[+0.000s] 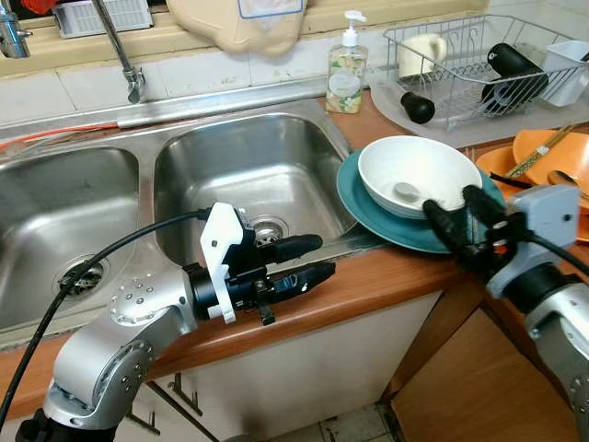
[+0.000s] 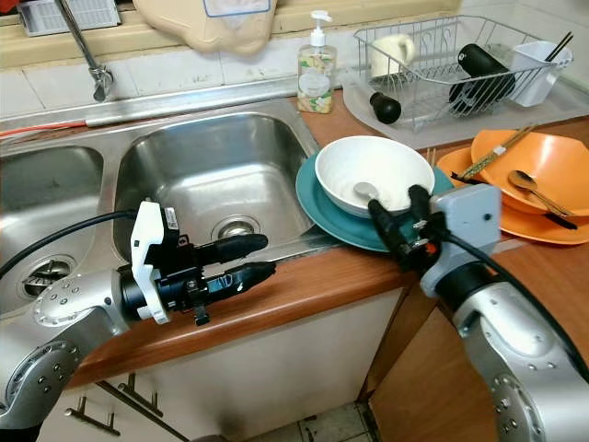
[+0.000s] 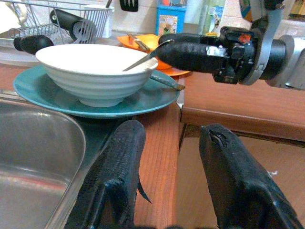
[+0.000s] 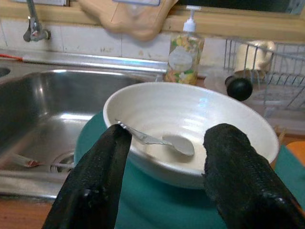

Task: Kitchen organization

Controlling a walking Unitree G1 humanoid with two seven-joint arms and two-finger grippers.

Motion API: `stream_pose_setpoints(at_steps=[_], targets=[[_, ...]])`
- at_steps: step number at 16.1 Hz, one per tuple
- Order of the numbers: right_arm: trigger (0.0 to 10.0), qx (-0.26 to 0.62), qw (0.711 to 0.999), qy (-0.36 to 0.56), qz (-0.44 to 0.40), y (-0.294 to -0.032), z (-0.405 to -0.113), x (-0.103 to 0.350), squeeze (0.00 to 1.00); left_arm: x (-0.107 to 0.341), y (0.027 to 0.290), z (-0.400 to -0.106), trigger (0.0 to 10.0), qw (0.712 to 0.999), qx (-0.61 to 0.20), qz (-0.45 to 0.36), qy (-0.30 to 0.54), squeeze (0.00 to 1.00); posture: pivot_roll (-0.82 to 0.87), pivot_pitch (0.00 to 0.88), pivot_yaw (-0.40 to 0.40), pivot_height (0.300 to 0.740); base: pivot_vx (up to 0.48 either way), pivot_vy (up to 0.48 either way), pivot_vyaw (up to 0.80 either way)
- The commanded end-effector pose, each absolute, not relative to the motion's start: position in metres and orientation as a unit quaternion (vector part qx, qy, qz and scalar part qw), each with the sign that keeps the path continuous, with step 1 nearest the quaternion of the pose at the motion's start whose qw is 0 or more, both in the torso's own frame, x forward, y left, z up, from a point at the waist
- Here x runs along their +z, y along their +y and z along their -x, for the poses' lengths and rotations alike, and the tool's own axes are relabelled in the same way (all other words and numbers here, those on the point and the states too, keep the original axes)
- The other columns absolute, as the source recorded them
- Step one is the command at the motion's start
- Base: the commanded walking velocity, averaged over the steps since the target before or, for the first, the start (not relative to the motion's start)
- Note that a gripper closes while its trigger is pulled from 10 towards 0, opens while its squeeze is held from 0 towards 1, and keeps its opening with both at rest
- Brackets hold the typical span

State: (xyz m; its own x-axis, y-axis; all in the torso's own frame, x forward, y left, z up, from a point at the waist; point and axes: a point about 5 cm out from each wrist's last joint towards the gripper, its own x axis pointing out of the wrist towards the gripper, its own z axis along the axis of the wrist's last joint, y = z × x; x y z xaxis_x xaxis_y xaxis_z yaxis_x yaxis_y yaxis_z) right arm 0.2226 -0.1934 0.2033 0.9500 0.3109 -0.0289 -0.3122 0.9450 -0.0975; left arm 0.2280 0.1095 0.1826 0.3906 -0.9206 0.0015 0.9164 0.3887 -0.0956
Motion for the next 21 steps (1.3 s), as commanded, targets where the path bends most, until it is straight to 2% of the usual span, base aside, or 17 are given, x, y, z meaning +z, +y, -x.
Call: stream_pose_setpoints(at_steps=[1, 5, 7, 11, 12, 13, 14, 17, 18, 19, 20, 21], targets=[[10.0, 0.138, 0.988, 0.012, 0.066, -0.199, -0.224, 0.204, 0.00, 0.184, 0.109, -0.226, 10.0, 0.832, -0.553, 0.035, 0.023, 0.00, -0.10, 0.000, 0.062, 0.740, 0.000, 0.000, 0.00], [10.0, 0.122, 0.990, 0.008, 0.072, -0.214, -0.215, 0.208, 0.00, 0.184, 0.106, -0.225, 10.0, 0.829, -0.557, 0.037, 0.024, 0.00, -0.12, 0.000, 0.073, 0.740, 0.000, 0.000, 0.00], [10.0, 0.141, 0.986, 0.037, 0.085, -0.213, -0.209, 0.200, 0.00, 0.184, 0.105, -0.226, 10.0, 0.827, -0.560, 0.037, 0.025, 0.00, -0.12, 0.000, 0.074, 0.740, 0.000, 0.000, 0.00], [10.0, 0.145, 0.988, 0.013, 0.060, -0.206, -0.213, 0.203, 0.02, 0.184, 0.105, -0.226, 10.0, 0.826, -0.562, 0.037, 0.026, 0.00, -0.12, 0.000, 0.072, 0.740, 0.000, 0.000, 0.00], [10.0, 0.145, 0.988, 0.005, 0.048, -0.204, -0.215, 0.205, 0.98, 0.184, 0.104, -0.226, 10.0, 0.826, -0.562, 0.037, 0.025, 0.00, -0.12, 0.000, 0.072, 0.740, 0.000, 0.000, 0.00], [10.0, 0.144, 0.988, 0.004, 0.047, -0.204, -0.215, 0.205, 0.98, 0.184, 0.104, -0.226, 10.0, 0.826, -0.562, 0.037, 0.025, 0.00, -0.12, 0.000, 0.070, 0.740, 0.000, 0.000, 0.00], [10.0, 0.148, 0.988, 0.000, 0.042, -0.201, -0.217, 0.206, 0.00, 0.184, 0.104, -0.226, 10.0, 0.826, -0.563, 0.038, 0.025, 0.00, -0.12, 0.000, 0.069, 0.740, 0.000, 0.000, 0.00], [10.0, 0.141, 0.989, 0.006, 0.034, -0.197, -0.224, 0.204, 0.00, 0.184, 0.103, -0.226, 10.0, 0.826, -0.562, 0.038, 0.024, 0.00, -0.11, 0.000, 0.062, 0.740, 0.000, 0.000, 0.00], [7.5, 0.134, 0.990, 0.010, 0.033, -0.196, -0.227, 0.202, 0.00, 0.184, 0.103, -0.226, 10.0, 0.826, -0.561, 0.038, 0.023, 0.00, -0.11, 0.000, 0.061, 0.740, 0.000, 0.000, 0.00], [1.7, 0.125, 0.992, 0.011, 0.031, -0.197, -0.230, 0.201, 0.00, 0.184, 0.103, -0.227, 10.0, 0.827, -0.561, 0.038, 0.023, 0.00, -0.11, 0.000, 0.060, 0.740, 0.000, 0.000, 0.00], [0.0, 0.116, 0.993, 0.011, 0.029, -0.198, -0.231, 0.200, 0.00, 0.185, 0.103, -0.227, 10.0, 0.827, -0.561, 0.038, 0.023, 0.00, -0.11, 0.000, 0.060, 0.740, 0.000, 0.000, 0.00], [0.0, 0.114, 0.993, 0.012, 0.029, -0.198, -0.232, 0.200, 0.00, 0.185, 0.103, -0.226, 10.0, 0.827, -0.561, 0.038, 0.023, 0.00, -0.11, 0.000, 0.060, 0.740, 0.000, 0.000, 0.00]])
